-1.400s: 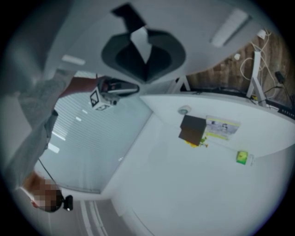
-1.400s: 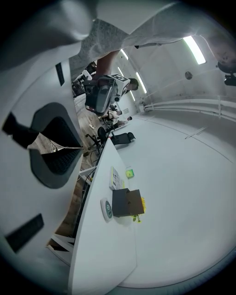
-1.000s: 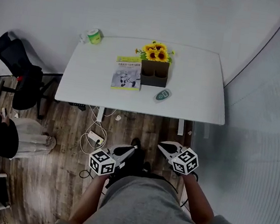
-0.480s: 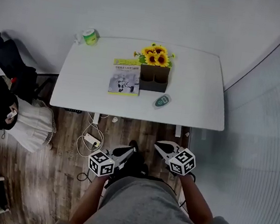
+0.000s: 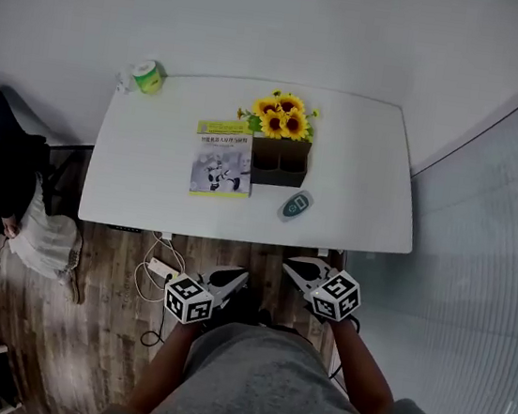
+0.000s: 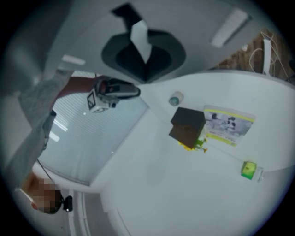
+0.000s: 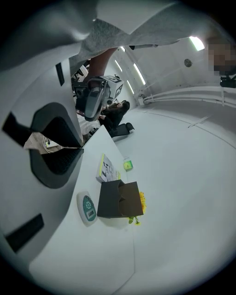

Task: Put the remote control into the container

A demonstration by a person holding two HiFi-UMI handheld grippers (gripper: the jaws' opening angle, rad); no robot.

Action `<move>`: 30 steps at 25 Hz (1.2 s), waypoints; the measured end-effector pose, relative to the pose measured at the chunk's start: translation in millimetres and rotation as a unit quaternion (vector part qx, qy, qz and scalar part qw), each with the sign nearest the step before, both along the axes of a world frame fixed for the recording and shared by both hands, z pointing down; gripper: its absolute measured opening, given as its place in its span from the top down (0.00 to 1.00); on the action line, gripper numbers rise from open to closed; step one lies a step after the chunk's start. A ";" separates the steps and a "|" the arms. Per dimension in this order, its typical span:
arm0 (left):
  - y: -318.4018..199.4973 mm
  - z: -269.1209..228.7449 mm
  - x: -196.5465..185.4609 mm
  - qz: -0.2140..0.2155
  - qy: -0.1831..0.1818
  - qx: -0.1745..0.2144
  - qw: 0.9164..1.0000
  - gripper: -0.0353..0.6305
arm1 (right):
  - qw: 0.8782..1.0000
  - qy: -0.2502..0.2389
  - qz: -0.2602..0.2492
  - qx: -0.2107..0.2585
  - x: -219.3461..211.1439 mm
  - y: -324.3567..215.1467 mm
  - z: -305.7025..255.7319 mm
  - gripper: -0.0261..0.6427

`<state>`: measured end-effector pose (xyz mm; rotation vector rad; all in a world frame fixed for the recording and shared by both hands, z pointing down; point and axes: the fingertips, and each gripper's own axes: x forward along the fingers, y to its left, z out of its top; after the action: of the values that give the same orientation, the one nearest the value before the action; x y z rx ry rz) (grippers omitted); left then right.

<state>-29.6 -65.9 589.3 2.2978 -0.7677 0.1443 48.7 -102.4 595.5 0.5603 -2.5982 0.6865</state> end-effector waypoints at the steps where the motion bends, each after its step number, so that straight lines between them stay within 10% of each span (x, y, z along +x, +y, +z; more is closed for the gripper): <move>1: -5.9 0.3 -1.7 0.004 0.002 -0.001 1.000 0.95 | 1.000 0.002 0.003 -0.001 -2.1 -4.7 -0.8 0.94; 30: -89.5 8.0 -3.4 0.073 0.016 0.004 0.997 0.95 | 0.996 0.048 0.075 0.006 15.5 -85.9 1.9 0.93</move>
<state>-33.1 -155.5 597.2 2.3570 -0.5856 0.1713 64.2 -188.3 597.4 0.7781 -2.4909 0.6743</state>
